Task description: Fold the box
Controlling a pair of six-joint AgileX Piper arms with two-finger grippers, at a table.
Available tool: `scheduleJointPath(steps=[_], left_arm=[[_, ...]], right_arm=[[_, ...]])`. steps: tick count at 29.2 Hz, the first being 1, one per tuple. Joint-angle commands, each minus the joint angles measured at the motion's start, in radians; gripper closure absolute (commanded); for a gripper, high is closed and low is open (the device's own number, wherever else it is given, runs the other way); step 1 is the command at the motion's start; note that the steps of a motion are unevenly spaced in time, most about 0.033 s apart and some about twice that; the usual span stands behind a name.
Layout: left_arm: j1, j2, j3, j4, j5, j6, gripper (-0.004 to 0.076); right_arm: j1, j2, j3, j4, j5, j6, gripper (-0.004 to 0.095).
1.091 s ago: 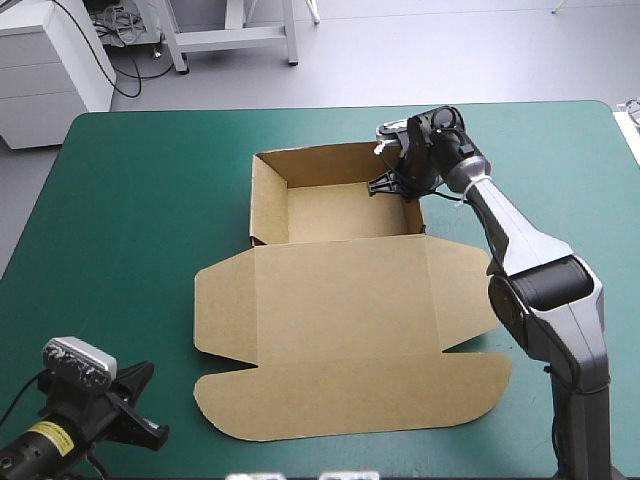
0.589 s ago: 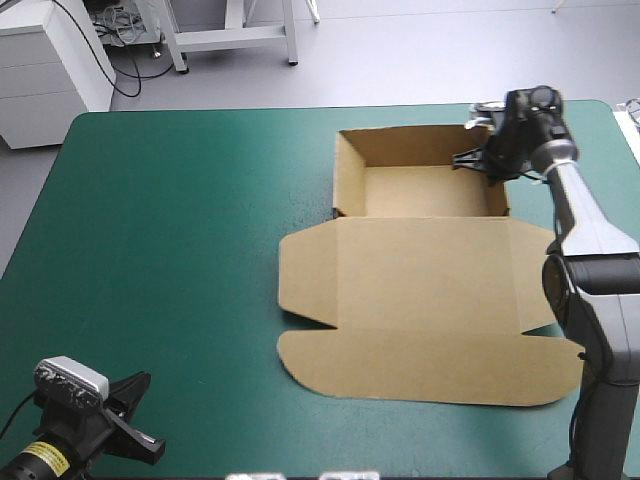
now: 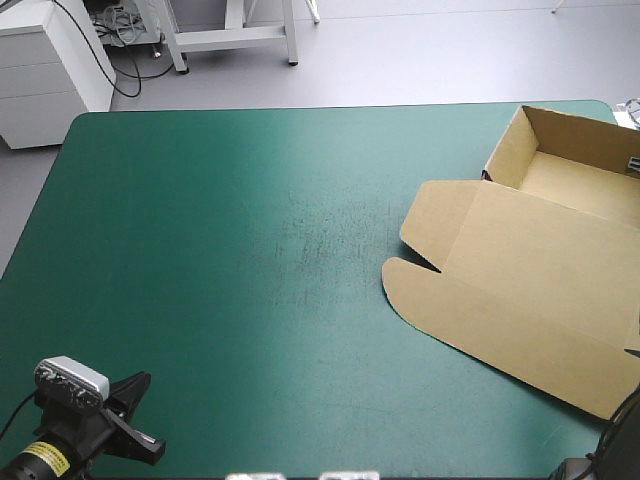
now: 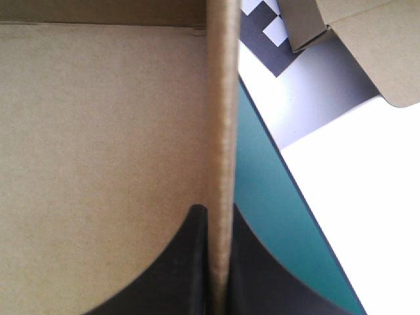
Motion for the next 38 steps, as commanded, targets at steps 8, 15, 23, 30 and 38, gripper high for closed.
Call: scheduleJointPath(steps=[8,15,23,30,38], left_arm=[[-0.001,0.01,-0.023,-0.006,-0.071,-0.007,0.0732],[-0.001,0.01,-0.023,-0.004,-0.071,-0.007,0.0732],[-0.001,0.01,-0.023,-0.002,-0.071,-0.007,0.0732],[-0.001,0.01,-0.023,-0.002,-0.071,-0.007,0.0732],[-0.001,0.01,-0.023,-0.002,-0.071,-0.007,0.0732]], right_arm=[[-0.033,-0.036,-0.029,-0.056,0.006,0.012,0.0636],[-0.029,-0.065,-0.086,-0.05,0.008,0.044,0.0444],[0.023,-0.237,-0.103,-0.071,0.008,-0.054,0.043],[0.177,-0.409,-0.088,0.035,0.01,-0.054,0.0446],[0.474,-0.605,0.095,0.058,0.01,-0.105,0.0927]])
